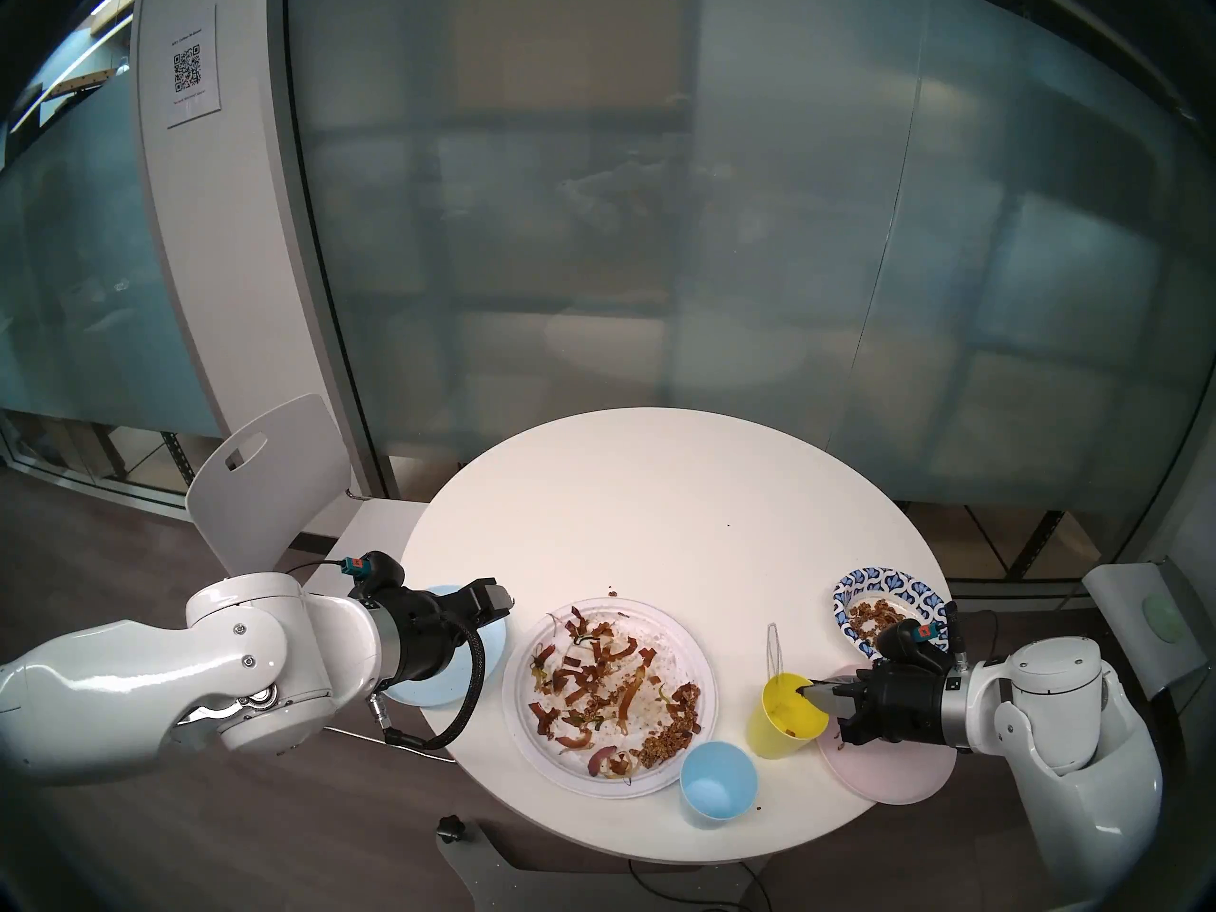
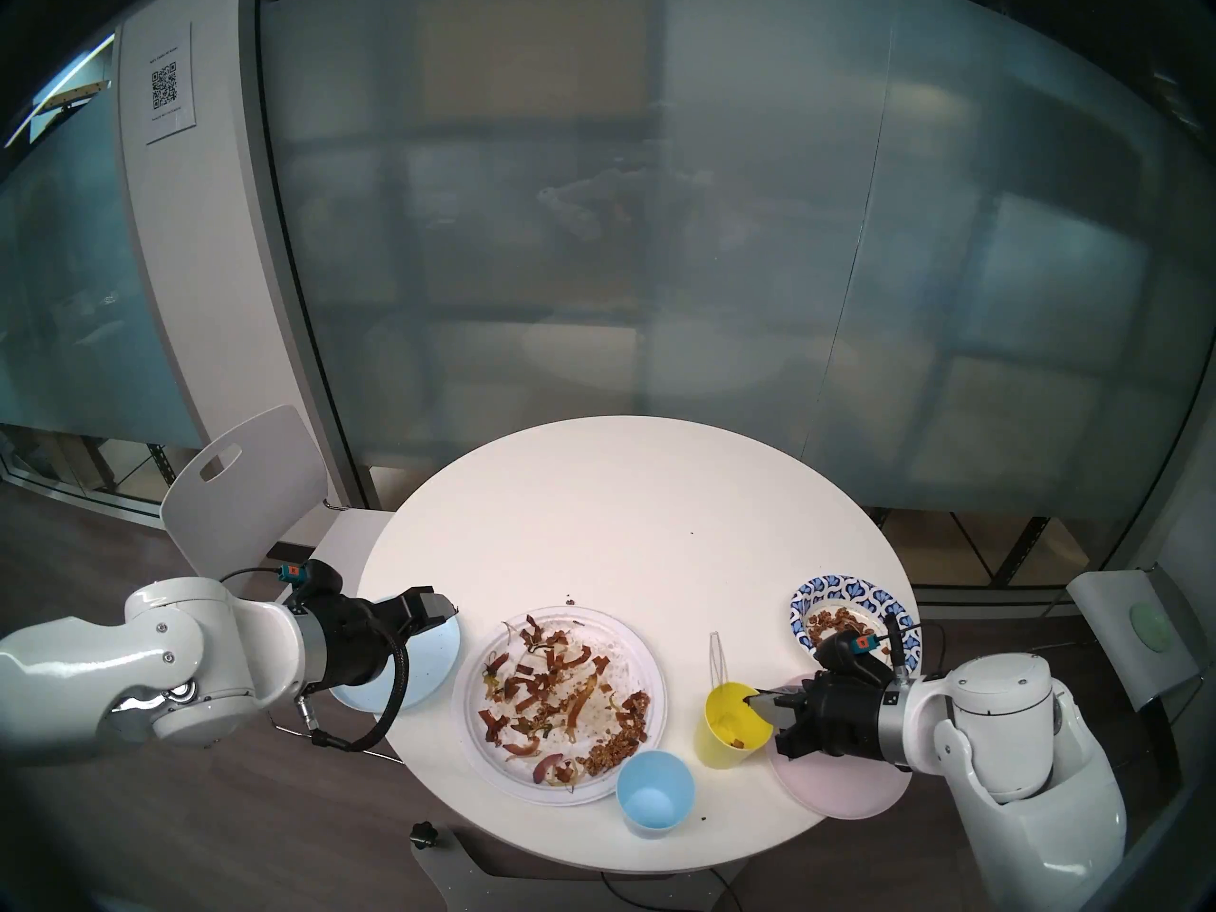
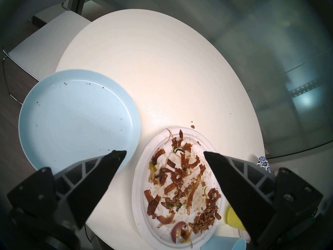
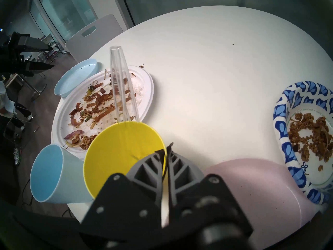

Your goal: Stack the plates into one stack

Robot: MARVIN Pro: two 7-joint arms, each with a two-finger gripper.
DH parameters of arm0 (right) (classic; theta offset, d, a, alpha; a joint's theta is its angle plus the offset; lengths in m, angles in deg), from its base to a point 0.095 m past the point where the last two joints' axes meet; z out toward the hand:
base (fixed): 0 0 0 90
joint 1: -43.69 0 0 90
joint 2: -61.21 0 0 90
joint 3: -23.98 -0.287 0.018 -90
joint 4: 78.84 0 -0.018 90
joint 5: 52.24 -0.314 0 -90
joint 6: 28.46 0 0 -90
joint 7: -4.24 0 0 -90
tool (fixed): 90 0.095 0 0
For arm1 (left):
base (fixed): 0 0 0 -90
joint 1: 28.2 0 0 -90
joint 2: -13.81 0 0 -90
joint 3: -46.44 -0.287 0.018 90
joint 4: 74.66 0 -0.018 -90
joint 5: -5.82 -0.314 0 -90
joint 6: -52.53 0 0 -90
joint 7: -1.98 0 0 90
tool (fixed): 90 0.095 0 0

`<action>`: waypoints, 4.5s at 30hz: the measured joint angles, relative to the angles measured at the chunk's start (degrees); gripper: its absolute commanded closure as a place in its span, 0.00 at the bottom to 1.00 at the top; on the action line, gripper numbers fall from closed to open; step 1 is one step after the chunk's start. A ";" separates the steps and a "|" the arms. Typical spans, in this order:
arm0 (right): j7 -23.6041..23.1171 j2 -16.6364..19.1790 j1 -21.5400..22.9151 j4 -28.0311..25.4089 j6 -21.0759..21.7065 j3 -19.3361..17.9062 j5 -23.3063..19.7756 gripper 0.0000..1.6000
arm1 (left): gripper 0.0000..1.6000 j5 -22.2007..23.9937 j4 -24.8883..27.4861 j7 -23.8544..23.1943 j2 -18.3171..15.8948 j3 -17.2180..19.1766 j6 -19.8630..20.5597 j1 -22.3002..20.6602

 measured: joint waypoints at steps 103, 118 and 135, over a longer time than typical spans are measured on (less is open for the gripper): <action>-9.18 14.80 0.55 -16.70 8.12 2.76 -1.26 1.00 | 0.00 0.44 0.00 -0.37 -0.76 -1.78 -0.66 -1.56; -6.39 16.05 1.89 -16.68 8.12 6.97 -1.24 1.00 | 0.00 0.50 0.01 -0.43 -0.86 -2.03 -0.76 -1.78; -2.92 20.48 4.89 -13.88 8.12 9.72 -0.50 1.00 | 0.00 0.57 0.01 -0.50 -0.97 -2.33 -0.88 -2.05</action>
